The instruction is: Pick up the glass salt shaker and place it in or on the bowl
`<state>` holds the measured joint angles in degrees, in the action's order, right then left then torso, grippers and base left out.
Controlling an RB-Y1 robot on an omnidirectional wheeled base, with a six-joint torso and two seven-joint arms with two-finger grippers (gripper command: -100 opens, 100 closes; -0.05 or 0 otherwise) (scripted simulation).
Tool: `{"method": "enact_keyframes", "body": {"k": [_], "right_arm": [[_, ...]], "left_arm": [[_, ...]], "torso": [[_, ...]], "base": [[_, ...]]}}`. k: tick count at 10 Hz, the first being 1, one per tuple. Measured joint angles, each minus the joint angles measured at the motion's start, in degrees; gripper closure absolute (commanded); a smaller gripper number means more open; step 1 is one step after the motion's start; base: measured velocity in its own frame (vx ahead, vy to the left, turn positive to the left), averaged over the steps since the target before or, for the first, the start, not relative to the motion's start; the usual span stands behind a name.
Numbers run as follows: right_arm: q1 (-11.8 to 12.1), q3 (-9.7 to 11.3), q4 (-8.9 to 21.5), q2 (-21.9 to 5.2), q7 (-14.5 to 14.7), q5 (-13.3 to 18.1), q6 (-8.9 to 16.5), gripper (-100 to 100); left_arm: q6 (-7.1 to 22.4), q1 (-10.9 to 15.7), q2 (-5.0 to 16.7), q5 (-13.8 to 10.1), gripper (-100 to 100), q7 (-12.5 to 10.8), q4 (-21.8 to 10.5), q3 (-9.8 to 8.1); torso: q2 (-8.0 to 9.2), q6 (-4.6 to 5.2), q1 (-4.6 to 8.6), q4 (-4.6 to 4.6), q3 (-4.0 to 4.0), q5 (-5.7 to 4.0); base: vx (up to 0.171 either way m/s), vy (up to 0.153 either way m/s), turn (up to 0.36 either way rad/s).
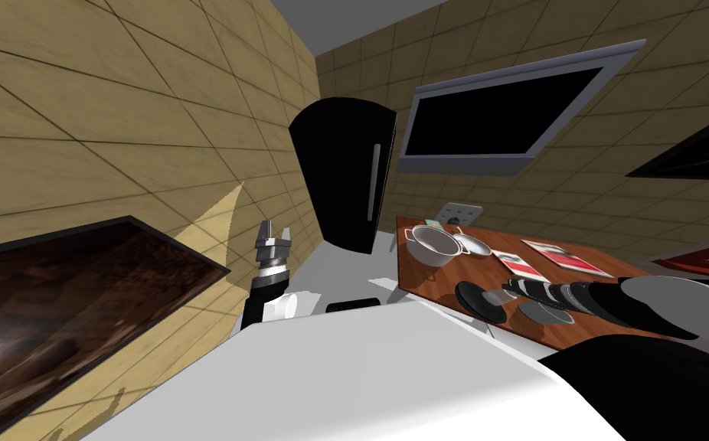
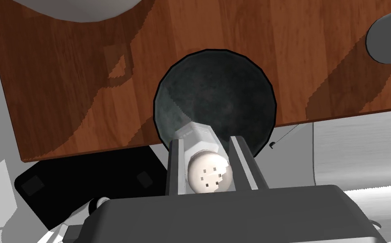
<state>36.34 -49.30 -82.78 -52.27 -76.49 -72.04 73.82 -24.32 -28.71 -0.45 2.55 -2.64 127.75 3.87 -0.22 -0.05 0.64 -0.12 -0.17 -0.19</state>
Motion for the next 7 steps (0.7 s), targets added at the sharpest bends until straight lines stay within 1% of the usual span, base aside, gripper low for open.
{"method": "enact_keyframes", "body": {"k": [4,5,6,7], "right_arm": [[0.0,-0.02,0.01,0.0,0.01,-0.01,-0.02,-100],[0.0,-0.02,0.01,0.0,0.01,-0.01,-0.02,0],[0.0,-0.02,0.01,0.0,0.01,-0.01,-0.02,-100],[0.49,-0.86,-0.97,-1.11,-1.0,-0.67,0.8,-100]], "left_arm": [[0.0,0.0,-0.01,0.0,0,0.0,0.0,0.01],[0.0,0.0,-0.01,0.0,0,0.0,0.0,0.01],[0.0,0.0,-0.01,0.0,0,0.0,0.0,0.01],[0.0,0.0,-0.01,0.0,0,0.0,0.0,0.01]], "torso": [[-0.04,-0.01,-0.27,-0.01,-0.03,0.08],[-0.04,-0.01,-0.27,-0.01,-0.03,0.08],[-0.04,-0.01,-0.28,-0.01,-0.03,0.08],[-0.02,0.0,-0.29,-0.01,-0.01,0.11]], "base": [[0.0,0.0,0.0],[0.0,0.0,0.0],[-0.01,0.001,-0.033],[-0.02,0.002,-0.041]]}}
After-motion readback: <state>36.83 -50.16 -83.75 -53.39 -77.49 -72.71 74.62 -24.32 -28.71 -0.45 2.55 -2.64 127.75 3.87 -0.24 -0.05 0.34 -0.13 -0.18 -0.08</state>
